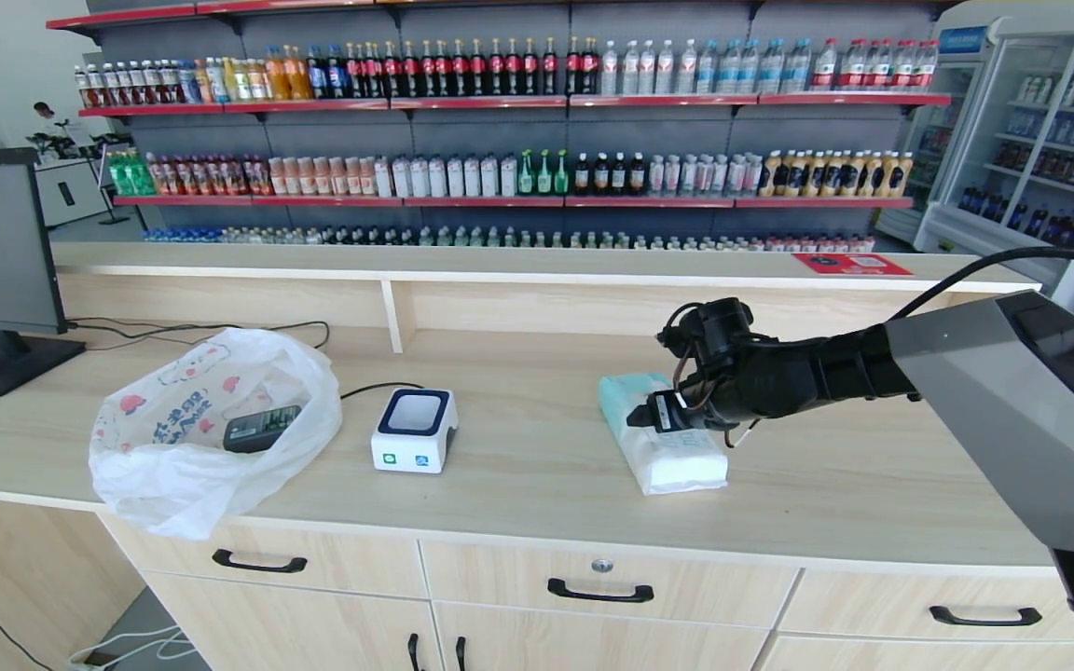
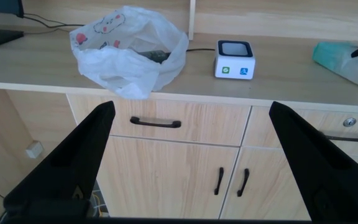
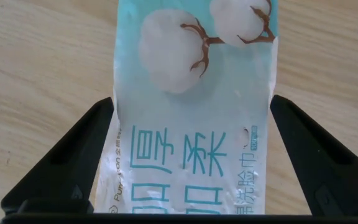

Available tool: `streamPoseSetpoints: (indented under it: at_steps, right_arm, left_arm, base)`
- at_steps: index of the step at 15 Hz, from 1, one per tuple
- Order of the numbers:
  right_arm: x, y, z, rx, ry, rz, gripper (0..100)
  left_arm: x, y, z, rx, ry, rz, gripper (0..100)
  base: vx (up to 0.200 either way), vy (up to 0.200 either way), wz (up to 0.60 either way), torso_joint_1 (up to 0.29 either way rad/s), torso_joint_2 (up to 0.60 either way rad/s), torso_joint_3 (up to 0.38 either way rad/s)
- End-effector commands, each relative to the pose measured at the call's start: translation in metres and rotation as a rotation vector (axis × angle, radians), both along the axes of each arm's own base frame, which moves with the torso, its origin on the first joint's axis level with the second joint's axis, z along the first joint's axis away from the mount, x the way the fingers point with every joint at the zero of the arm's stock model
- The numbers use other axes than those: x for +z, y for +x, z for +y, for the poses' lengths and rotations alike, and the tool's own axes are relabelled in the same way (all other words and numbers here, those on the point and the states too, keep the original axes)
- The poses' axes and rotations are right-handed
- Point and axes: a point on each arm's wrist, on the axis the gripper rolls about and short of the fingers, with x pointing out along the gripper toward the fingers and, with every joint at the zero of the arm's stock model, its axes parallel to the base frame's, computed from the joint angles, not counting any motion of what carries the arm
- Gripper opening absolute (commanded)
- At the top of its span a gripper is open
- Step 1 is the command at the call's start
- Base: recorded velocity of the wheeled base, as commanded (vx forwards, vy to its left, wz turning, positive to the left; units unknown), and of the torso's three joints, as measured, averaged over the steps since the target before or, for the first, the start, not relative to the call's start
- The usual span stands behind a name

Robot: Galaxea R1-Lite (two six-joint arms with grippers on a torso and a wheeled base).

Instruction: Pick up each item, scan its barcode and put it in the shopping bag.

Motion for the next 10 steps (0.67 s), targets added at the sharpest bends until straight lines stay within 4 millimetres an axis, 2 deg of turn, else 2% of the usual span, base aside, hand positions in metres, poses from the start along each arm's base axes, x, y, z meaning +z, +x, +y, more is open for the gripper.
streamPoseSetpoints:
  at_steps: [1, 5, 7, 10]
  right_arm:
    - [0.002, -0.002, 0.004, 0.007, 0.004, -0.003, 100]
    - [-0.008, -0.005, 0.011, 0.019, 0.000, 0.023, 100]
    - [-0.021, -0.006, 0.011, 0.020, -0.011, 0.057, 100]
    - [-0.030, -0.003, 0.011, 0.013, -0.008, 0.069, 100]
  left_arm:
    - [0.000, 0.000, 0.000, 0.000, 0.000, 0.000, 100]
    - [0.000, 0.000, 0.000, 0.000, 0.000, 0.000, 100]
    - [0.000, 0.000, 0.000, 0.000, 0.000, 0.000, 100]
    - [0.000, 0.000, 0.000, 0.000, -0.002, 0.000, 100]
  base:
    - [0.000, 0.000, 0.00, 0.000, 0.00, 0.000]
    - [0.000, 0.000, 0.00, 0.000, 0.00, 0.000]
    - [0.000, 0.000, 0.00, 0.000, 0.00, 0.000]
    - [0.000, 0.000, 0.00, 0.000, 0.00, 0.000]
